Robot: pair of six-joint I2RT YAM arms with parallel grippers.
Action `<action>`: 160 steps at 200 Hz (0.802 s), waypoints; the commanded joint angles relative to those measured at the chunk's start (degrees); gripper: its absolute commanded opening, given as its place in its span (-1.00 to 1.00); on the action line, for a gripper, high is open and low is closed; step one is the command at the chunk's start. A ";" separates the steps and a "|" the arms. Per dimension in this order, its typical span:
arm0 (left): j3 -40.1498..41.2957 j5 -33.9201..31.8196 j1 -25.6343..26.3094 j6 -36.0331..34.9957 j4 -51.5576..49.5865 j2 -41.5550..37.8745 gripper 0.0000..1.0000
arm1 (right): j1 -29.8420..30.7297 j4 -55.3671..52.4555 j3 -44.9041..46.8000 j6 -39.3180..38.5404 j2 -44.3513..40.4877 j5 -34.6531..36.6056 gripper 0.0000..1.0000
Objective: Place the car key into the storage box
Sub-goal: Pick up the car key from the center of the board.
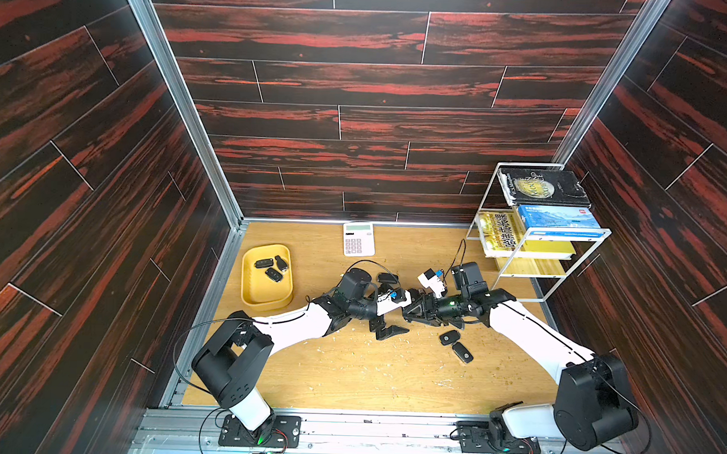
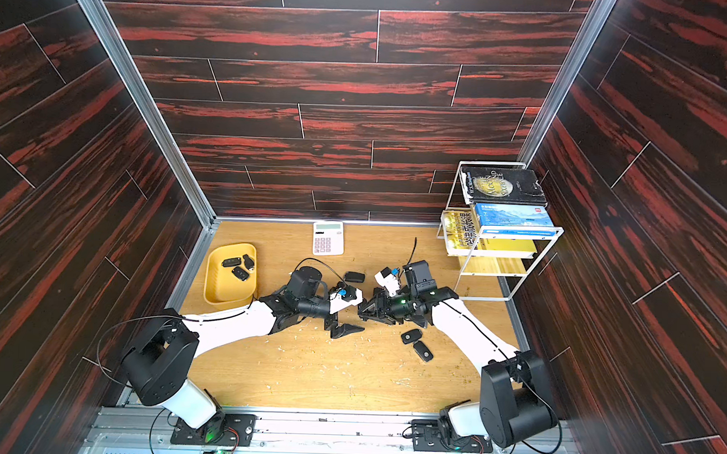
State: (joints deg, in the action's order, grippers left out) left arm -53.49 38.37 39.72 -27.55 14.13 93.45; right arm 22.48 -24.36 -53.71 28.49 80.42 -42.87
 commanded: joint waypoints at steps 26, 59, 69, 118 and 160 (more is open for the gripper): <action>-2.48 0.74 0.48 -0.92 -1.82 1.20 0.98 | -0.16 0.20 0.94 -0.37 -0.70 -1.39 -0.46; -3.57 0.67 0.88 -0.93 -2.43 1.80 0.85 | -0.14 0.37 1.59 -0.28 -0.75 -1.39 -0.46; -3.78 0.70 0.88 -0.88 -2.57 1.87 0.82 | -0.14 0.54 1.68 -0.36 -0.77 -1.37 -0.47; -4.41 1.27 1.06 -1.10 -3.76 2.17 0.56 | -0.15 0.36 1.28 -0.50 -0.78 -1.33 -0.46; -4.71 1.61 1.06 -1.10 -4.02 2.26 0.30 | -0.14 0.15 1.15 -0.37 -0.79 -1.16 -0.46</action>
State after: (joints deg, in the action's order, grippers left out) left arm -56.64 38.54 40.47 -28.40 11.51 95.57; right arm 22.48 -24.27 -52.42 28.49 80.40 -42.92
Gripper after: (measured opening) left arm 0.762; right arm 0.362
